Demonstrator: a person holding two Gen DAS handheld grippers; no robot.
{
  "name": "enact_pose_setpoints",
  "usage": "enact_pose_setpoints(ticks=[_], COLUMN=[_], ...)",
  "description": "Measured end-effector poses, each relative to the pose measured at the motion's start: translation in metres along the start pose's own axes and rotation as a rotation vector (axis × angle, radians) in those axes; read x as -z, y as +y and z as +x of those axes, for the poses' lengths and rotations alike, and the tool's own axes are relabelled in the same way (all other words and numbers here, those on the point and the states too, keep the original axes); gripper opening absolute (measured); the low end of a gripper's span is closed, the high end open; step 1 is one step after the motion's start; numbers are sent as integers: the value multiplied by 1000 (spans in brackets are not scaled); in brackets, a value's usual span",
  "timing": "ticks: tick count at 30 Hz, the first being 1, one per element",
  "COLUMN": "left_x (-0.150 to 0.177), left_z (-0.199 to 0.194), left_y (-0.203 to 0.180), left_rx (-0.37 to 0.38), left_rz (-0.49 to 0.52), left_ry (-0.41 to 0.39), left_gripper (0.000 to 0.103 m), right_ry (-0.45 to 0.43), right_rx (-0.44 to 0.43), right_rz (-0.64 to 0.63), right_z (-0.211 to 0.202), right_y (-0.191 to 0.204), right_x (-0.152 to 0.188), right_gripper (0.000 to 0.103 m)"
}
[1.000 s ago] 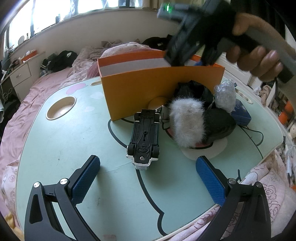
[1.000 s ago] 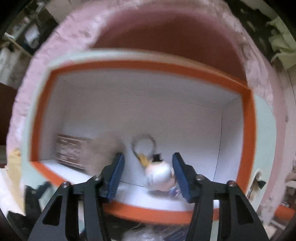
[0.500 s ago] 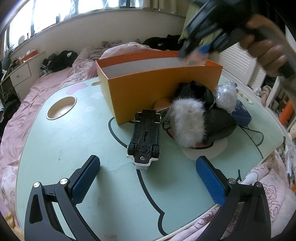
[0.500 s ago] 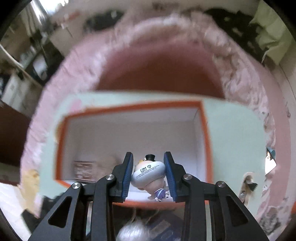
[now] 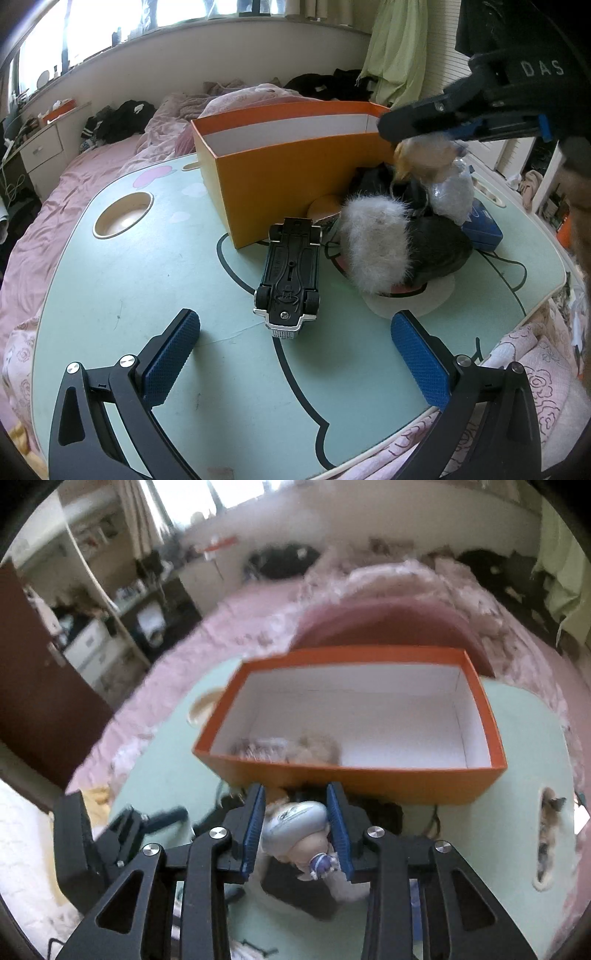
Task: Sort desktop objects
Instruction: 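Carry the white figurine out and set it beside the white pom-pom, open right gripper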
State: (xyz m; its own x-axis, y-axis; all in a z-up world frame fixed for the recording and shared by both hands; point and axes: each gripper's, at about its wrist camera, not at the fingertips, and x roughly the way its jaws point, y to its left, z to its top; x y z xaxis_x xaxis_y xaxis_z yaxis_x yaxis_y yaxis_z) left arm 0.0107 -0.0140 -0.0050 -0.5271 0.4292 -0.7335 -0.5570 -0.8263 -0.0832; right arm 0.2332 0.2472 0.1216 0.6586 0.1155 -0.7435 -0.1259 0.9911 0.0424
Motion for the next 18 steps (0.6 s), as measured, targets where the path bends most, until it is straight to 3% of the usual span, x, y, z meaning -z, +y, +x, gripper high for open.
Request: enact_pose_setpoints(ticks=[1, 2, 3, 7, 10, 14, 17, 18], left_x=[0, 0, 0, 0, 0, 0, 0, 0], left_z=[0, 0, 0, 0, 1, 1, 1, 1], left_y=[0, 0, 0, -2, -3, -2, -3, -3], left_rx=[0, 0, -1, -1, -2, -2, 0, -1], left_rz=[0, 1, 1, 0, -2, -1, 0, 0], left_ry=[0, 0, 0, 2, 3, 3, 3, 4], left_gripper=[103, 103, 103, 103, 103, 103, 103, 103], right_ry=[-42, -96, -141, -207, -192, -152, -123, -123], right_rx=[-6, -13, -15, 91, 195, 250, 276, 284], right_rz=[7, 15, 13, -55, -130, -161, -146, -137], right_z=[-4, -12, -19, -38, -39, -29, -13, -7], right_y=[-3, -5, -6, -8, -10, -16, -25, -26], right_x=[2, 7, 12, 46, 78, 112, 126, 133], right_gripper=[54, 70, 77, 78, 79, 79, 86, 96])
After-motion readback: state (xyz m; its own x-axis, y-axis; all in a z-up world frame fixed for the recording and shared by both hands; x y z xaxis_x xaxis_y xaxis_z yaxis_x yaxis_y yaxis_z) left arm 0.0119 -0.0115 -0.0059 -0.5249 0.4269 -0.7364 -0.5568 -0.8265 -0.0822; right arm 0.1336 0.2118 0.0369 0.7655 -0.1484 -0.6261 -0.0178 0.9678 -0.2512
